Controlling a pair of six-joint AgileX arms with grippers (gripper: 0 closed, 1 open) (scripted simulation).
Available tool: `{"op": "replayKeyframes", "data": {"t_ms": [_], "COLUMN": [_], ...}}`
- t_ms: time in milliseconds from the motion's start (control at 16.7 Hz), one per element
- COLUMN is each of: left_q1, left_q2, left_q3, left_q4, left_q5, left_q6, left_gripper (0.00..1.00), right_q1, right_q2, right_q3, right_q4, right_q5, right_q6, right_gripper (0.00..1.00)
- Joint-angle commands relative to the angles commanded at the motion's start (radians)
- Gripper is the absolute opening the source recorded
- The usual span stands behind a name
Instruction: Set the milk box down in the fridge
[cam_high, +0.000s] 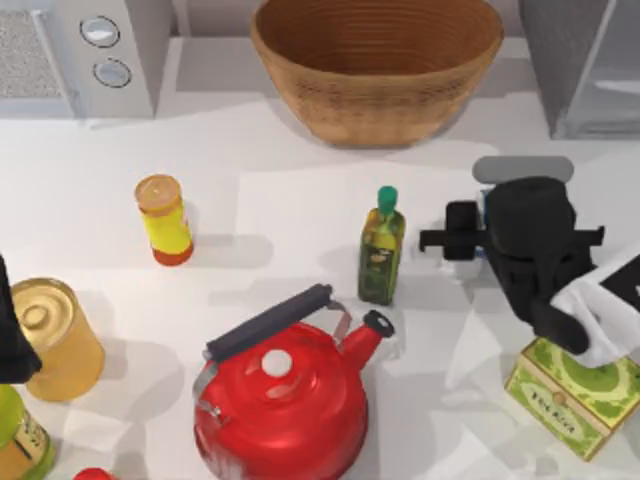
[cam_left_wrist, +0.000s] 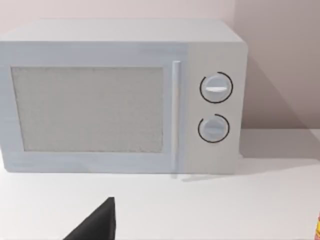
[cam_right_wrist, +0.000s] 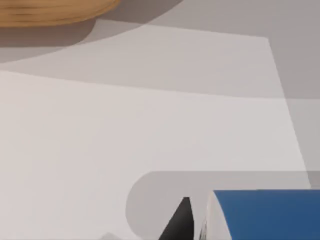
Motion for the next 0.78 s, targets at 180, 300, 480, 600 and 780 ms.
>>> {"op": "replayKeyframes", "data": {"t_ms": [180,300,480,600,780], "left_q1": [0.000,0.000,0.000,0.000,0.000], "left_q2": [0.000,0.000,0.000,0.000,0.000], "left_q3": [0.000,0.000,0.000,0.000,0.000], "left_q4": [0.000,0.000,0.000,0.000,0.000], "left_q5": [0.000,0.000,0.000,0.000,0.000], "left_q6": [0.000,0.000,0.000,0.000,0.000], "left_gripper": [1.00,1.00,1.00,1.00,1.00], "right_q1": [0.002,0.000,-0.003,-0.002,-0.003], "right_q2": [-0.001,-0.015,-0.096,-0.175,-0.301], "right_q3": [0.000,0.007,0.048,0.089,0.150], "right_q4": [0.000,-0.011,-0.104,-0.219,-0.425], "right_q5": [0.000,0.000,0.000,0.004,0.009], "right_q6": [0.001,0.000,-0.007,-0.012,-0.014], "right_gripper": [0.00,0.00,0.00,0.00,0.00]}}
